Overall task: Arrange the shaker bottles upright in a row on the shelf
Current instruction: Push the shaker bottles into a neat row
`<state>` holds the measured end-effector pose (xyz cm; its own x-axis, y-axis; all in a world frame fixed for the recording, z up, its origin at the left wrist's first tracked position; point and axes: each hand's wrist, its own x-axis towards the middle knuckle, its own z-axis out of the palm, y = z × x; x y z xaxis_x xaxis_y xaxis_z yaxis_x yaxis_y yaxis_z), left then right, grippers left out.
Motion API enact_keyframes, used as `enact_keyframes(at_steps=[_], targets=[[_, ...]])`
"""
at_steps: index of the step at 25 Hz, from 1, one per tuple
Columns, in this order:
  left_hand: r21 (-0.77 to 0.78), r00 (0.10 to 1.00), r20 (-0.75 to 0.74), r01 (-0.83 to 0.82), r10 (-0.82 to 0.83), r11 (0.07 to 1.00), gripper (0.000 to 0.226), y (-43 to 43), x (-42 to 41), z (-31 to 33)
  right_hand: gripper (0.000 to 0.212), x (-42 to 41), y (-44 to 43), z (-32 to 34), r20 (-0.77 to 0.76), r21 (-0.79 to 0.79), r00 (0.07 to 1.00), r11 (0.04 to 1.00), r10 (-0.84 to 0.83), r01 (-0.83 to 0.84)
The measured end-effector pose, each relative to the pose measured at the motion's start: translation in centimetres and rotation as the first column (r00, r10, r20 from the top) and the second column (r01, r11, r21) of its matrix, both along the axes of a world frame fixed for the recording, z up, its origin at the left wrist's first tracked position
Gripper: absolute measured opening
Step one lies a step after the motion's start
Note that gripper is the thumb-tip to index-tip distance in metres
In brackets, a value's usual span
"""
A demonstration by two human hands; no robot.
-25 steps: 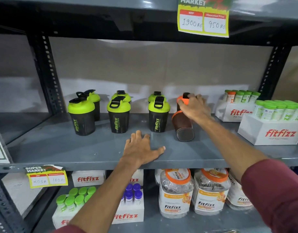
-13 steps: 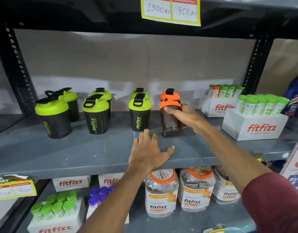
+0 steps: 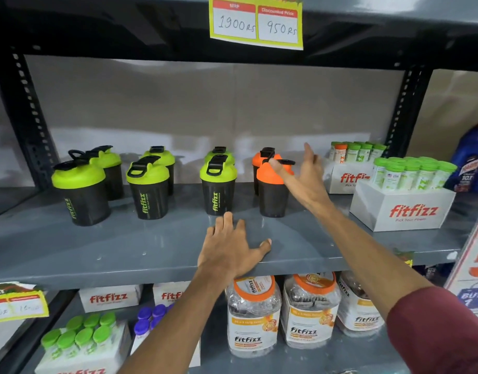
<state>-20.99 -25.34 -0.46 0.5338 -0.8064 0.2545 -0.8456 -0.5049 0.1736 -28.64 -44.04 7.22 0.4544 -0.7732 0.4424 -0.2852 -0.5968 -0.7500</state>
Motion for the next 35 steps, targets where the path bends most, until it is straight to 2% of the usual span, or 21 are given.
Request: enact_keyframes(at_steps=[2, 4, 5, 7, 9, 11, 13, 20, 22, 23, 24, 26, 28, 30, 32, 33, 35], targets=[[-0.003, 1.0, 0.0, -0.002, 0.002, 1.0, 0.084, 0.0, 0.1, 0.1, 0.094, 0.6, 0.8, 2.3, -0.046, -0.219, 0.987, 0.966, -0.151, 0.138], [-0.009, 1.0, 0.0, 0.001, -0.001, 1.0, 0.083, 0.1, 0.2, 0.1, 0.081, 1.6, 1.4, 4.2, -0.229, -0.405, 0.941, 0.903, -0.251, 0.142], [-0.016, 1.0, -0.003, 0.003, -0.003, 1.0, 0.083, 0.2, 0.2, 0.1, 0.076, 2.2, 1.6, 4.9, -0.322, -0.445, 0.905, 0.888, -0.278, 0.115], [-0.03, 1.0, -0.009, 0.008, -0.008, 1.0, 0.082, 0.3, 0.1, 0.1, 0.062, 3.0, 1.5, 5.6, -0.426, -0.439, 0.856, 0.894, -0.294, 0.089], [-0.04, 1.0, -0.016, 0.008, -0.009, 0.999, 0.082, 0.2, 0.2, 0.1, 0.043, 3.3, 1.5, 6.2, -0.465, -0.372, 0.843, 0.924, -0.27, 0.09], [-0.051, 1.0, -0.02, 0.002, -0.003, 0.999, 0.083, 0.1, 0.2, 0.0, 0.028, 3.2, 1.6, 6.8, -0.48, -0.274, 0.855, 0.959, -0.197, 0.067], [-0.062, 1.0, -0.023, 0.002, -0.003, 0.998, 0.084, 0.0, 0.3, -0.1, 0.023, 2.9, 1.8, 7.1, -0.455, -0.147, 0.887, 0.989, -0.083, 0.017], [-0.093, 1.0, -0.019, 0.009, -0.011, 0.996, 0.084, 0.0, 0.5, -0.3, 0.046, 1.8, 1.8, 6.7, -0.312, 0.05, 0.94, 0.99, 0.139, -0.13], [-0.144, 0.994, -0.109, 0.007, -0.023, 0.99, 0.085, 0.1, 0.5, -0.2, 0.046, 1.8, 1.2, 5.8, -0.221, 0.091, 0.957, 0.981, 0.187, -0.171], [-0.214, 0.979, -0.202, -0.03, -0.015, 0.976, 0.085, 0.0, 0.6, -0.1, 0.045, 1.7, 1.0, 5.1, -0.134, 0.108, 0.971, 0.977, 0.198, -0.184], [-0.314, 0.949, -0.314, -0.102, -0.002, 0.944, 0.087, -0.2, 1.0, 0.1, 0.048, 1.5, 1.0, 4.2, -0.032, 0.108, 0.983, 0.978, 0.181, -0.177], [-0.496, 0.853, -0.52, -0.346, 0.048, 0.796, 0.094, -0.9, 2.5, 0.9, 0.062, 1.0, 1.6, 1.8, 0.17, 0.11, 0.983, 0.99, 0.07, -0.089], [-0.518, 0.765, -0.63, -0.543, 0.135, 0.66, 0.107, -1.8, 4.6, 1.8, 0.086, 0.7, 2.6, -0.8, 0.268, 0.218, 0.962, 0.976, -0.056, -0.004], [-0.482, 0.736, -0.643, -0.603, 0.211, 0.636, 0.115, -2.8, 6.0, 2.3, 0.119, 1.1, 3.4, -3.1, 0.236, 0.359, 0.965, 0.933, -0.116, 0.024], [-0.435, 0.748, -0.591, -0.61, 0.3, 0.662, 0.112, -4.1, 6.4, 2.1, 0.134, 2.1, 3.3, -4.4, 0.16, 0.416, 0.975, 0.906, -0.156, 0.077], [-0.407, 0.755, -0.561, -0.609, 0.339, 0.681, 0.108, -4.6, 6.5, 1.9, 0.133, 2.8, 3.0, -4.8, 0.123, 0.422, 0.976, 0.9, -0.179, 0.112], [-0.368, 0.767, -0.514, -0.602, 0.384, 0.709, 0.099, -5.2, 6.9, 1.6, 0.116, 3.9, 2.5, -5.3, 0.062, 0.373, 0.969, 0.906, -0.238, 0.198]])
